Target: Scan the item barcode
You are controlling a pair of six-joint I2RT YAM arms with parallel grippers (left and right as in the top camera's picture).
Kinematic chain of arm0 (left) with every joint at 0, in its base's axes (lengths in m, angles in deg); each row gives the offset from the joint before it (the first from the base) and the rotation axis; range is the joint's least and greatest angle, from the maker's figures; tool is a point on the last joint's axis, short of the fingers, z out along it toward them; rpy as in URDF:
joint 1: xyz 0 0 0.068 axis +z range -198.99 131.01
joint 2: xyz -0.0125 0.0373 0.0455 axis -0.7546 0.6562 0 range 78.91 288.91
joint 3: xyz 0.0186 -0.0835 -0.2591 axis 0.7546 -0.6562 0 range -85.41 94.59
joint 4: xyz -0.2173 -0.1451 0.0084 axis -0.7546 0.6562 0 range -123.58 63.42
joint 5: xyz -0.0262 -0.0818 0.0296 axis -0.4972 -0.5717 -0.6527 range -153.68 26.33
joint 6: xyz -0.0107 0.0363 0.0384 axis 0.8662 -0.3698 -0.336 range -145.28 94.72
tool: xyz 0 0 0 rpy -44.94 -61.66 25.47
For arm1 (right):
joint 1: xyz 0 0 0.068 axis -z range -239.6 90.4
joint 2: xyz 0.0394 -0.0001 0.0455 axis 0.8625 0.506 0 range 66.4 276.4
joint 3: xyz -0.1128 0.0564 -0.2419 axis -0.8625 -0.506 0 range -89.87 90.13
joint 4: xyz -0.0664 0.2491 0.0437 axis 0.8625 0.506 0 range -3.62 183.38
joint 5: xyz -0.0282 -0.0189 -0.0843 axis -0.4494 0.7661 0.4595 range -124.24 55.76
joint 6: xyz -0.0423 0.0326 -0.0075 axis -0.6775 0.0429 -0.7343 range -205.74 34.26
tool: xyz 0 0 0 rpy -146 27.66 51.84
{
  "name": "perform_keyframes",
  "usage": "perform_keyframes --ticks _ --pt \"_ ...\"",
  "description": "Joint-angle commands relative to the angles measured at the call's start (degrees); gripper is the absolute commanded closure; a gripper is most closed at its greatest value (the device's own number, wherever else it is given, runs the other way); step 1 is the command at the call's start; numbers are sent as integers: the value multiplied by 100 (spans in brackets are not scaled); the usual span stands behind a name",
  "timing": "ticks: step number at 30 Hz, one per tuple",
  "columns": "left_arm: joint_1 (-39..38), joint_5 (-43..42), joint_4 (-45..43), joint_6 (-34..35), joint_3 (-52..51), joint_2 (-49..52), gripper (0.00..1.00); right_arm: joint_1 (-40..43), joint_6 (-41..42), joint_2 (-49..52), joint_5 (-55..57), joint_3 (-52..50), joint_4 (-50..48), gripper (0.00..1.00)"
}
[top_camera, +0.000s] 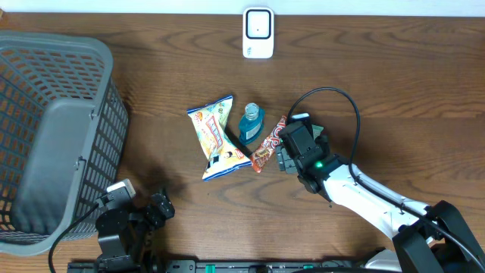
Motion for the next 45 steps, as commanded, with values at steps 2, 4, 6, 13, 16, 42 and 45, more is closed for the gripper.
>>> perform_keyframes --ticks 2,4,6,13,16,42,45 --pt "11 33 17 -50 50 -35 2 -42 55 26 162 79 4 36" --pt "11 33 17 -50 48 -35 2 -42 55 26 162 79 4 48" --pt "11 33 17 -50 50 -35 2 -37 55 26 164 79 13 50" --pt "11 33 17 -50 50 -35 2 -109 4 4 -175 155 -87 55" --pt "11 33 17 -50 50 -35 2 -179 15 7 -616 192 -269 80" --pt "11 33 17 -50 48 -35 2 -219 568 -275 756 750 1593 83" --pt "11 33 17 -50 48 -35 2 -219 4 -568 492 828 1449 19"
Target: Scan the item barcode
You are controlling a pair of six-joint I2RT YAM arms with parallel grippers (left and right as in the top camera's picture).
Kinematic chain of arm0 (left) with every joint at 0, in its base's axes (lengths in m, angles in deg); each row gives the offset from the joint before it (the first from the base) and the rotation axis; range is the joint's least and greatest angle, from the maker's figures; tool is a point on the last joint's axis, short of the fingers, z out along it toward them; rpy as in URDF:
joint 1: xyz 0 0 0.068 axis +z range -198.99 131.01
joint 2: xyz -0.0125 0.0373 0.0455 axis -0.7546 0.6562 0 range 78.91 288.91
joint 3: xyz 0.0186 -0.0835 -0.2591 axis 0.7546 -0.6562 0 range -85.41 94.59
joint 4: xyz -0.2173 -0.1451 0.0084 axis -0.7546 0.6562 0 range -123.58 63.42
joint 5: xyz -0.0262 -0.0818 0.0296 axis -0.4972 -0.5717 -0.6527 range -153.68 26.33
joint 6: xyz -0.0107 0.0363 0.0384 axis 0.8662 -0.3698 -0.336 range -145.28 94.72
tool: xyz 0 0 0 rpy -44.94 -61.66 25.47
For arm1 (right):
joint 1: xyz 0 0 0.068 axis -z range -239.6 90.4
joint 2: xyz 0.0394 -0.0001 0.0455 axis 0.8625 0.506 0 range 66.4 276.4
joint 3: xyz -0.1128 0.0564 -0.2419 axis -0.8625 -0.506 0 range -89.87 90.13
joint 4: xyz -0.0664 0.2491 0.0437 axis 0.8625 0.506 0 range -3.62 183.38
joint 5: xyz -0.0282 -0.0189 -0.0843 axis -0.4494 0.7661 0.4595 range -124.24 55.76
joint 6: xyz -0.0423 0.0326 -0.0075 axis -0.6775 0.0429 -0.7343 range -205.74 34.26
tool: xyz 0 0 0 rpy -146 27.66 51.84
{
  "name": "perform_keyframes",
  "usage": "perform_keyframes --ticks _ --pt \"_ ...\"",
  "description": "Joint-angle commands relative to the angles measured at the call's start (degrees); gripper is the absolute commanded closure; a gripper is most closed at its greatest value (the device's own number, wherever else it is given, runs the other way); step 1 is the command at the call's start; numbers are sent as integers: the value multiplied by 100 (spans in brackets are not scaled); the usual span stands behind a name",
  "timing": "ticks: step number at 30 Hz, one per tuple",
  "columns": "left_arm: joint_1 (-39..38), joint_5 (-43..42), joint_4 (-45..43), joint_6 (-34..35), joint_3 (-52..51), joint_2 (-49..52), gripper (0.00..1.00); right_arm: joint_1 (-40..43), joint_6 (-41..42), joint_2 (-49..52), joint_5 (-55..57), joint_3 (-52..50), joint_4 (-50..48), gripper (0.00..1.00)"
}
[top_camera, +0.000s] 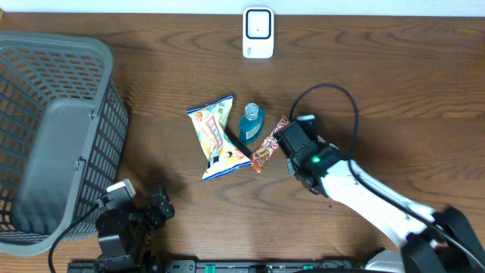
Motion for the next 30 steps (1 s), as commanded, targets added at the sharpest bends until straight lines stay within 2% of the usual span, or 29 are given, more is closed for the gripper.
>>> perform_keyframes --ticks 1,2,4,7,8,9,13,18,26,27,29,30 --pt "11 33 17 -50 48 -35 2 -46 -750 -420 -140 203 -153 9" --pt "11 33 17 -50 50 -35 2 -46 -990 -431 -138 203 -181 1" --pt "11 33 17 -50 48 -35 2 -22 -1482 -378 -96 173 -249 1" --pt "11 33 17 -50 50 -35 2 52 -1631 -175 -144 90 -350 1" --pt "11 33 17 -50 50 -35 2 50 -1919 -48 -142 63 -345 1" --pt "11 33 17 -50 50 -35 2 20 -2345 127 -140 59 -345 4" --pt "11 33 17 -50 48 -35 2 -2 -2697 518 -46 57 -345 18" --pt "11 33 17 -50 50 -35 2 2 -2708 1191 809 57 -361 26" --pt "11 33 17 -50 48 -35 2 2 -2708 2026 1154 57 -520 39" --pt "11 33 17 -50 48 -35 2 2 -2706 2140 1237 57 -514 42" --pt "11 33 17 -50 48 -35 2 2 -2699 2295 1226 57 -468 60" --pt "11 33 17 -50 50 -35 2 2 -2645 2337 1211 57 -428 75"
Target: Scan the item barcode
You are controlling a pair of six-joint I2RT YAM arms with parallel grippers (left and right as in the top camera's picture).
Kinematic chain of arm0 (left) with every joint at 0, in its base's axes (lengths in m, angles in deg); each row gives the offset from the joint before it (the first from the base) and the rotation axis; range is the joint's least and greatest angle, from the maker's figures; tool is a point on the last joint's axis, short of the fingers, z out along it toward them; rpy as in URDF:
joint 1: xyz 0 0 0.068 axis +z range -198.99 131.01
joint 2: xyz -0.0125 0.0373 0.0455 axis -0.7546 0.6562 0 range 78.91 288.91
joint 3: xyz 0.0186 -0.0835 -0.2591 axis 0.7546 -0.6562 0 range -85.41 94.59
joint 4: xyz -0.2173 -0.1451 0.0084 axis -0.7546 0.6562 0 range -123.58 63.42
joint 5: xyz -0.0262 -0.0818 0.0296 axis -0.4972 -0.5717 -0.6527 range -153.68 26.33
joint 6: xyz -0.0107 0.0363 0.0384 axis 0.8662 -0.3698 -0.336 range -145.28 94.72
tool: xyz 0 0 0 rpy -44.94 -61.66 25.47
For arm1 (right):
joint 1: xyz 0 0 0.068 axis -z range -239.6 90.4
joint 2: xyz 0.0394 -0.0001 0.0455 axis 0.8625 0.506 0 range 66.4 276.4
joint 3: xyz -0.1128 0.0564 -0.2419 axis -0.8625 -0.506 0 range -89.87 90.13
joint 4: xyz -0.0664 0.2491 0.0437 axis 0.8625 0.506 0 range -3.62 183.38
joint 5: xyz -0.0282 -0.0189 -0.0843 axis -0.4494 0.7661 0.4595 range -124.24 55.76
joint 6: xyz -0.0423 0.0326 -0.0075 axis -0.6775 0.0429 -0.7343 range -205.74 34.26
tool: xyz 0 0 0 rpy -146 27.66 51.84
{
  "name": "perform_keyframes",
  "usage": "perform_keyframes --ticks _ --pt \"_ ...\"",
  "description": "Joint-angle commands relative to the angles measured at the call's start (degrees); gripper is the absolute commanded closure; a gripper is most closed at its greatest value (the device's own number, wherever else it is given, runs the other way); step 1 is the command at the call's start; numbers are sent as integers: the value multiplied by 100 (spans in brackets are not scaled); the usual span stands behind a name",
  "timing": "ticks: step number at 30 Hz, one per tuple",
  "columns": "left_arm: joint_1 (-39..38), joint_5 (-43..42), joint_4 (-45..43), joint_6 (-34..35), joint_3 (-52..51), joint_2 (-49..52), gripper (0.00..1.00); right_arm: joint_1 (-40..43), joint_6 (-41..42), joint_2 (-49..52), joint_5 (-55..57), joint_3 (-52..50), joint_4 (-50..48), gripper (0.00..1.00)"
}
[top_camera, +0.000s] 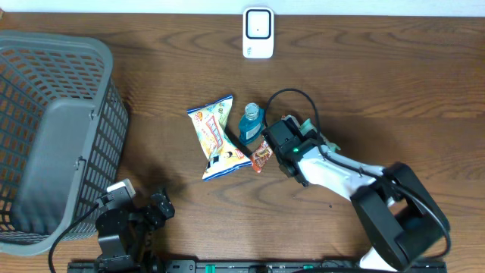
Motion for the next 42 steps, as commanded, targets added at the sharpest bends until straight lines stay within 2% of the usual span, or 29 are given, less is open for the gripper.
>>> perform_keyframes --ticks 1,2,8,13,20,24,28,31,33,37,42 --pt "11 31 15 -48 50 -35 2 -9 149 516 -245 -214 181 89" --pt "11 31 15 -48 50 -35 2 -9 264 520 -249 -214 232 99" --pt "11 31 15 -48 48 -35 2 -7 376 367 -1217 -37 507 99" --pt "11 31 15 -48 50 -35 2 92 345 -221 -2382 658 1274 99" --pt "11 31 15 -48 48 -35 2 820 -315 -1207 -4948 1073 1888 99" --pt "11 31 15 -48 50 -35 2 1429 -802 -1276 -6690 1073 2284 99" --pt "11 31 15 -48 50 -35 2 1991 -2153 -1276 -9514 1069 2704 99" --pt "11 31 15 -48 48 -35 2 2247 -3064 -1276 -10900 1069 3023 99" --pt "11 31 15 -48 50 -35 2 2317 -3322 -1276 -11658 1069 3106 99" --pt "11 31 15 -48 48 -35 2 2299 -3501 -1276 -12887 1069 3073 99" --pt "11 31 15 -48 48 -35 2 2251 -3442 -1294 -12889 1075 3163 99"
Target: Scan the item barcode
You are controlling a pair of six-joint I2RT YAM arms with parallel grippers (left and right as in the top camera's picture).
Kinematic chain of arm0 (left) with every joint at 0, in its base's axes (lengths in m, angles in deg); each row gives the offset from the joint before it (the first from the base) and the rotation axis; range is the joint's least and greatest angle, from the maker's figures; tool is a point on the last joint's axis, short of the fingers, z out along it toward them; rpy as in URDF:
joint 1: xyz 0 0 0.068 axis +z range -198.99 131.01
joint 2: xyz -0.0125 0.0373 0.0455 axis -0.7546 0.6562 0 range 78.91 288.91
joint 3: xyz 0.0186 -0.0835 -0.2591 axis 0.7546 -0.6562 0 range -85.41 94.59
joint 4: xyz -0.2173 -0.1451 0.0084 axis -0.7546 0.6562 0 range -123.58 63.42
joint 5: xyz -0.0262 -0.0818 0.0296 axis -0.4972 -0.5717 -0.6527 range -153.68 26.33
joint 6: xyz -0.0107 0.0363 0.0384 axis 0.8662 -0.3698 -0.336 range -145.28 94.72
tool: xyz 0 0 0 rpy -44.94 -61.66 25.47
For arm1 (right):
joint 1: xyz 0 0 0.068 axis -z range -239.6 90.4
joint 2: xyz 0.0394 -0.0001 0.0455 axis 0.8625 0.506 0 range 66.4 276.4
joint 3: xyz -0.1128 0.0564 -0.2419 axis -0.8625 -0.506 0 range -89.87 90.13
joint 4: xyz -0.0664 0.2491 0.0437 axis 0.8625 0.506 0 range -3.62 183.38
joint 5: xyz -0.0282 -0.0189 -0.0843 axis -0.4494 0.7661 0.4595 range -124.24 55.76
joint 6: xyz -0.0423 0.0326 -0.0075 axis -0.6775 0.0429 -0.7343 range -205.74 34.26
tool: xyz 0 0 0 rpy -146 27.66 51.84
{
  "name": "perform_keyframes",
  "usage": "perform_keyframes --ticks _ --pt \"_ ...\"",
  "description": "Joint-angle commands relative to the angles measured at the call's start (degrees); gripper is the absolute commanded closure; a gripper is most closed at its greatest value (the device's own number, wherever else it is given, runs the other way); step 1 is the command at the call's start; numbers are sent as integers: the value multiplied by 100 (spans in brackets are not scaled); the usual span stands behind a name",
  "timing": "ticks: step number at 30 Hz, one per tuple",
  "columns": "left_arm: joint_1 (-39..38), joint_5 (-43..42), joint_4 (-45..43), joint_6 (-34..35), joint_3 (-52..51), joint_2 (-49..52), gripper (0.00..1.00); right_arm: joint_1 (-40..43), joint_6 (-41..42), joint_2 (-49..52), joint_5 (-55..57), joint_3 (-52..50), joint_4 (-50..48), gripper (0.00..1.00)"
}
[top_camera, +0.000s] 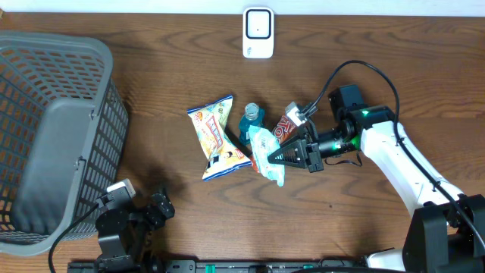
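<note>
A red snack bar (286, 127) lies tilted right of the blue bottle (251, 121). Its upper end shows red; its lower part (265, 154) shows a pale, whitish side and looks twisted up. My right gripper (276, 158) points left, low over the table, with its fingers closed on that pale lower part. The white barcode scanner (258, 32) stands at the table's far edge, well beyond the bar. My left gripper (160, 206) rests at the near left edge, far from the items; its jaws are too dark to read.
A yellow-and-blue snack bag (216, 136) lies left of the bottle. A large grey mesh basket (30, 68) fills the left side. The right arm's black cable (356, 76) loops above its wrist.
The right arm has swung round: its wrist is now to the right of the items and the gripper points left. The snack bar's lower part now shows a pale side instead of red.
The right gripper hovered just right of the red bar lying flat. It then sat closer over the bar's upper end, then over most of the bar beside the bottle. Now it grips the bar's lower part from the right, the wrapper turned.
</note>
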Motion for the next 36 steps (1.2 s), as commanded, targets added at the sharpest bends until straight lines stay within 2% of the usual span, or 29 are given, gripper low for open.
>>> perform_keyframes --ticks 1,15,36 --pt "11 33 17 -50 50 -35 2 -31 -291 -35 -850 35 79 99" --pt "11 33 17 -50 50 -35 2 -33 -1106 -39 -850 35 81 99" --pt "11 33 17 -50 48 -35 2 -531 -1102 -72 -852 35 332 99"
